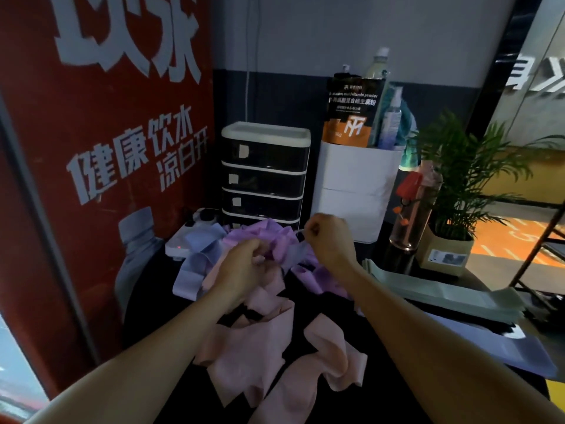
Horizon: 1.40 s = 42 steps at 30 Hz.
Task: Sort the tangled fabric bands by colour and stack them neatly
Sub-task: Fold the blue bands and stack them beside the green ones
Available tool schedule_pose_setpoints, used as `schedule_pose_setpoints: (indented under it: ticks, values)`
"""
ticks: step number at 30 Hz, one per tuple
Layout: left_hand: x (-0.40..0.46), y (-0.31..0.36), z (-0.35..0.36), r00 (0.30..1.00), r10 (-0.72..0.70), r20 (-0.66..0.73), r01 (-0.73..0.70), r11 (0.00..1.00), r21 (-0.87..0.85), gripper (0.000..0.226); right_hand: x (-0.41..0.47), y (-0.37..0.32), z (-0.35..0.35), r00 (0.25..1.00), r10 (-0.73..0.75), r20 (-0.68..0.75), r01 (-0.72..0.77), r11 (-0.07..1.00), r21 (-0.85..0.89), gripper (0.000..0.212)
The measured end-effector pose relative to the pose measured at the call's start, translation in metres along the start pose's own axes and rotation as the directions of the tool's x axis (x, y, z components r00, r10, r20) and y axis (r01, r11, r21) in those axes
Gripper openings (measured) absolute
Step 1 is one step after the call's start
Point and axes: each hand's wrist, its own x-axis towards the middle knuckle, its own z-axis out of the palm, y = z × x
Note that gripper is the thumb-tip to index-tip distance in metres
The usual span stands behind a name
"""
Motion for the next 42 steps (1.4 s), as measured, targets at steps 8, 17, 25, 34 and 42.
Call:
schedule_pose_setpoints:
  ticks: [8,17,25,34,42]
  values:
    - [0.026,0.039,-0.021,0.988,0.138,-0.074,-0.147,0.981,-0.124,0.045,0.026,-0.045,-0.043,0.982,-0.126,-0.141,0.147,0.976,0.157,0.012]
    - [0.032,0.078,-0.033,0.975,0.132,-0.180,-0.198,0.882,-0.428,0.020,0.019,-0.046,-0.062,0.981,-0.151,-0.124,0.182,0.937,0.299,0.010]
    - [0.017,0.093,-0.036,0.994,0.104,0.033,-0.050,0.701,-0.711,0.018,0.005,-0.049,-0.064,0.948,-0.318,-0.011,0.301,0.887,0.351,0.009]
    - [0.023,0.103,-0.040,0.995,0.088,0.036,-0.035,0.694,-0.719,0.022,0.009,-0.038,-0.072,0.973,-0.228,-0.022,0.210,0.850,0.483,0.012]
    - [0.027,0.118,-0.036,0.995,0.070,0.068,-0.003,0.724,-0.690,0.023,0.011,-0.029,-0.084,0.999,-0.043,0.009,0.030,0.824,0.565,0.010]
